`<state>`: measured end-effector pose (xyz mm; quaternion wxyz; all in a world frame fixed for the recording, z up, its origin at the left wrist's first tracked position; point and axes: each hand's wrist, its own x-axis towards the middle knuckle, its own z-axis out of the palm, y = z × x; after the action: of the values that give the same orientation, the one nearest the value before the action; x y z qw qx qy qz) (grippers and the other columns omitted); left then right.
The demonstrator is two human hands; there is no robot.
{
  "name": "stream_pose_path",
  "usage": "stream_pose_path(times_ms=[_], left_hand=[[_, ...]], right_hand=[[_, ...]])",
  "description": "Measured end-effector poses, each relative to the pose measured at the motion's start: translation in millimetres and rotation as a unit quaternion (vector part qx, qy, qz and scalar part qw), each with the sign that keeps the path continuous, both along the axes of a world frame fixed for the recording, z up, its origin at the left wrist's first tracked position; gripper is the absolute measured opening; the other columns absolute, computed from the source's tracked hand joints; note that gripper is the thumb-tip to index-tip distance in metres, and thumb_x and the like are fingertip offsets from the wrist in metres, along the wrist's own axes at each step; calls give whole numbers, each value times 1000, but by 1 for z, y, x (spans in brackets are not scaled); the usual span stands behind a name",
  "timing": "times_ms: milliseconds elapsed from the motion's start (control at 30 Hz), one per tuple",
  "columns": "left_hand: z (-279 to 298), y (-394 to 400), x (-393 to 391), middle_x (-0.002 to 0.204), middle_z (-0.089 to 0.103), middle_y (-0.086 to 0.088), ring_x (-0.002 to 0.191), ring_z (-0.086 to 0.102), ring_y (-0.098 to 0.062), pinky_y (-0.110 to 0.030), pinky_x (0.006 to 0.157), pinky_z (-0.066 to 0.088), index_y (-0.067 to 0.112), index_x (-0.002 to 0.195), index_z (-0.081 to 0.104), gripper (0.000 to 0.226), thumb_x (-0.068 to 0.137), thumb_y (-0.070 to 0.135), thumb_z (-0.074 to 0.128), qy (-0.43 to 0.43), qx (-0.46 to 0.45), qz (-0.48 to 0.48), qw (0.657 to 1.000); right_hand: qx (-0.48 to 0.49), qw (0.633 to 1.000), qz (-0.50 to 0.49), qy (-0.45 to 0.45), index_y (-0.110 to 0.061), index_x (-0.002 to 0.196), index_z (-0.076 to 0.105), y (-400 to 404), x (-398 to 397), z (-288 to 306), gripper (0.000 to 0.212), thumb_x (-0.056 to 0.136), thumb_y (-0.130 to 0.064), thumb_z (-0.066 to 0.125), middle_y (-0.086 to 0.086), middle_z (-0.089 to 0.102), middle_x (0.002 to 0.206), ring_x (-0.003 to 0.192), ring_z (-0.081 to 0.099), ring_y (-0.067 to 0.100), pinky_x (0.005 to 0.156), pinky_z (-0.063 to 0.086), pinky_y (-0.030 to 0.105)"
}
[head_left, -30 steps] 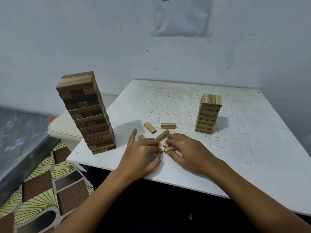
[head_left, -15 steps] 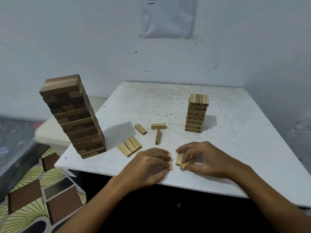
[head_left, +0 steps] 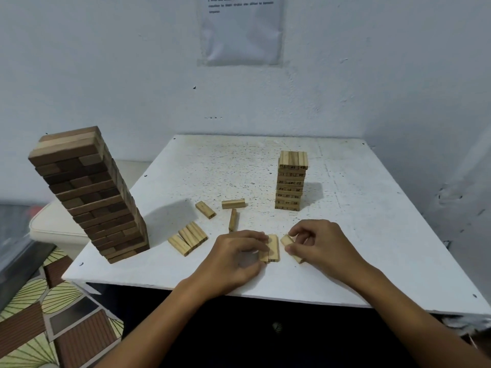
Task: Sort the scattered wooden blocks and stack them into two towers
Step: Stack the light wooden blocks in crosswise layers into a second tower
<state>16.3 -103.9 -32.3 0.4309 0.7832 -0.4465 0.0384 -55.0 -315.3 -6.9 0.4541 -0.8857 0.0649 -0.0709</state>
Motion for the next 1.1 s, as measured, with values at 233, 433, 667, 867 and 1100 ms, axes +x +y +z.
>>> stream_pose_path(times_ms=[233, 433, 667, 867, 1100], left_hand=[[5, -3, 2, 115, 69, 10, 108, 56, -7, -19, 94, 42, 21, 97, 77, 30, 71, 35, 79, -12, 38, 13, 999], [6, -11, 2, 114, 66, 8, 102, 57, -5, -27, 90, 46, 26, 97, 78, 25, 76, 40, 76, -10, 89, 20, 996], [8, -19, 0, 113, 66, 6, 93, 58, 0, -10, 82, 40, 22, 92, 79, 22, 76, 36, 72, 9, 84, 34, 996], [9, -26, -3, 119, 61, 6, 98, 55, 1, -5, 84, 39, 16, 89, 78, 38, 63, 44, 86, 34, 80, 74, 994], [20, -31, 0, 128, 59, 3, 113, 55, -2, -1, 93, 33, 13, 119, 66, 59, 62, 25, 72, 83, 83, 24, 993]], right_hand=[[-111, 994, 13, -3, -31, 94, 71, -6, 2, 8, 25, 73, -41, 80, -13, 62, 89, 72, 56, 2, 69, 48, 26], [-95, 978, 165, 85, -27, 120, 68, -29, 1, 13, 45, 77, -19, 78, -28, 51, 123, 108, 47, -18, 80, 37, 1], [-126, 983, 131, -17, -28, 101, 75, -14, 0, -4, 27, 78, -41, 74, -20, 57, 101, 97, 56, 0, 84, 50, 28], [-161, 978, 128, -27, -27, 109, 74, -12, 1, -6, 25, 90, -15, 64, -18, 55, 98, 85, 54, 0, 74, 44, 19], [-158, 982, 91, -46, -24, 95, 77, -4, -6, -5, 13, 83, -23, 73, -13, 57, 83, 70, 51, 0, 68, 45, 25]])
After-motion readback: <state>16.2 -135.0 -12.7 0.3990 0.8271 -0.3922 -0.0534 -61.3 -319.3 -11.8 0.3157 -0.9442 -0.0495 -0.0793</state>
